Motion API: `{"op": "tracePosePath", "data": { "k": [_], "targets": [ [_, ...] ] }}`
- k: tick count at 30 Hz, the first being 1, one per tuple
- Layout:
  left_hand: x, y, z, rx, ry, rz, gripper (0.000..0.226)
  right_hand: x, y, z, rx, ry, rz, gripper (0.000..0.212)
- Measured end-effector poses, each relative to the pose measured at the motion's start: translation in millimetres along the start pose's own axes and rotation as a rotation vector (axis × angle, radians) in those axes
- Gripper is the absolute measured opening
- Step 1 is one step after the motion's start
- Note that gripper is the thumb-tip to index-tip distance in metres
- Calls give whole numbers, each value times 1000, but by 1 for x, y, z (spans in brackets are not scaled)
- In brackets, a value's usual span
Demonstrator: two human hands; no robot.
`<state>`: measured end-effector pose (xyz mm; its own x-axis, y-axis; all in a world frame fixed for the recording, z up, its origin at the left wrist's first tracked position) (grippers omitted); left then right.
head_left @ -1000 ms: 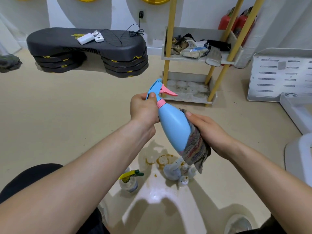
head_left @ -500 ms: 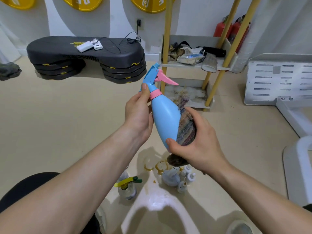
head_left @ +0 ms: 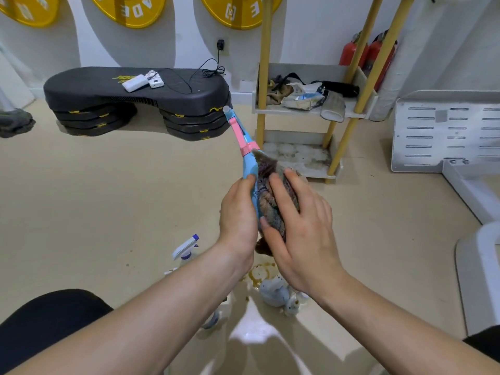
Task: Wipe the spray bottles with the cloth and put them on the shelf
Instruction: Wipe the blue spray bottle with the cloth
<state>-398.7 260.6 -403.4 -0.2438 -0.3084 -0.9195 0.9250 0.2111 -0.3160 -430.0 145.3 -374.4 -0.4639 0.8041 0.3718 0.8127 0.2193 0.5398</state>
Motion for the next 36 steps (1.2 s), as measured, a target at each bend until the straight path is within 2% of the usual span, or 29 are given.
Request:
{"op": "tracePosePath", "data": {
  "k": [5,9,13,16,18,21,24,26,29,32,36],
  "targets": [
    [2,2,5,42,-3,-12,53,-9,12,2,122,244,120,68],
    [11,0,17,188,-39,-83,37,-13,20,-4,103,434,165,66],
    [11,0,27,312,-123,-79,53,-23,24,1,88,604,249,62],
    [7,3,26,302,-87,-78,56,-33,20,15,73,912,410,61],
    [5,6,23,282,-92,-95,57,-35,16,23,81,1024,455,52],
    [2,12,16,230,-162,-137,71,-33,6,24,102,962,458,55],
    [-2,24,4,193,-240,-159,85,-20,-7,20,181,694,335,54],
    [-2,27,1,212,-255,-179,78,-11,-13,17,199,514,268,54],
    [2,25,2,234,-249,-182,69,-6,-11,9,148,414,191,70],
    [3,21,8,269,-191,-120,74,-11,3,7,110,607,268,60],
    [9,13,13,301,-135,-126,84,-25,17,9,30,1042,583,25]
  ]
}}
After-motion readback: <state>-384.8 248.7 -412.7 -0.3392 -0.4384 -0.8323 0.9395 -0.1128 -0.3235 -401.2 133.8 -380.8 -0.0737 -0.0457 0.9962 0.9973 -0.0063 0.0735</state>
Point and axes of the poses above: each hand's wrist, its own y-axis towards the middle knuckle, its own z-axis out of the palm, x = y × z, the point moved 7 cm from there along y, towards the middle knuckle, and after that the axes turned 3 degrees about -z, right-handed, at the moved point
